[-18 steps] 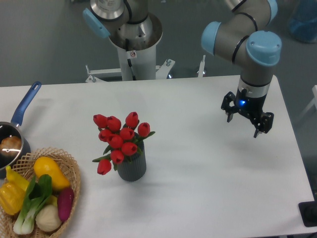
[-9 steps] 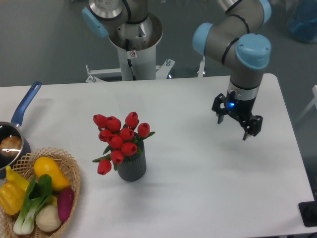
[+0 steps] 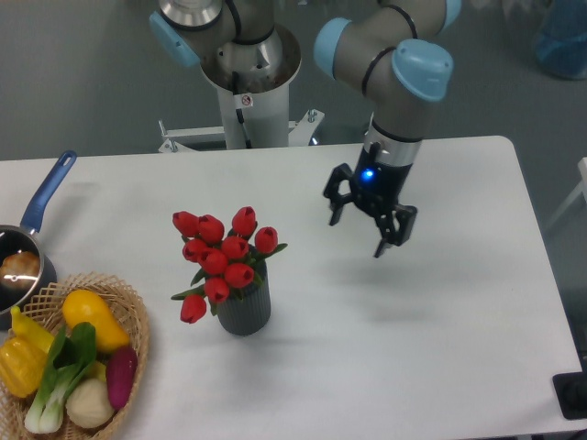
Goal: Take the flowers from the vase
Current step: 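Move the open gripper toward the red tulip stems above the grey vase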
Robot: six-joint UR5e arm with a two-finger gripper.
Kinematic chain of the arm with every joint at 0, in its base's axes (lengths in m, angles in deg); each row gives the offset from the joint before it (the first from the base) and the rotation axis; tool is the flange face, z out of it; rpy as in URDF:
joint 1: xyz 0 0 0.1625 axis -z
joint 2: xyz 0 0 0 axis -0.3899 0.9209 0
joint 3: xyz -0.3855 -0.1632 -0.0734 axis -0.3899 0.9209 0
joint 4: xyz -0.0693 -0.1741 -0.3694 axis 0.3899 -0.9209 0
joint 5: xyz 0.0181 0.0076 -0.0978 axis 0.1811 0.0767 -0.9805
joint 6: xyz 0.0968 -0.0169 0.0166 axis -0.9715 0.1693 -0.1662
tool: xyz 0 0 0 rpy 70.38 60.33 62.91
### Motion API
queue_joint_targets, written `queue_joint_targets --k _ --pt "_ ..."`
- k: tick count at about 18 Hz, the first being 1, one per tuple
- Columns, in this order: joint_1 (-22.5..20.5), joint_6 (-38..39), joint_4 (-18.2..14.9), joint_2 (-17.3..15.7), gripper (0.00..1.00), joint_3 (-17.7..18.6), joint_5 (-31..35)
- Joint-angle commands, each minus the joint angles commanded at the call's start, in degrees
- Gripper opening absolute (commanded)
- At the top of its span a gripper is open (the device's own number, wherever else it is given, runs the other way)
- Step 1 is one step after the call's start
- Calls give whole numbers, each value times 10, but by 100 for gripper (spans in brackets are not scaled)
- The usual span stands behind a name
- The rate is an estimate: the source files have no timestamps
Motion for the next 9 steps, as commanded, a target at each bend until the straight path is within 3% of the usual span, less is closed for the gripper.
queue_joint_targets --k 3,6,9 --pt "6 4 3 -3 100 11 -44" --pt "13 11 3 2 100 11 -133" --pt "16 11 -2 0 100 13 -144"
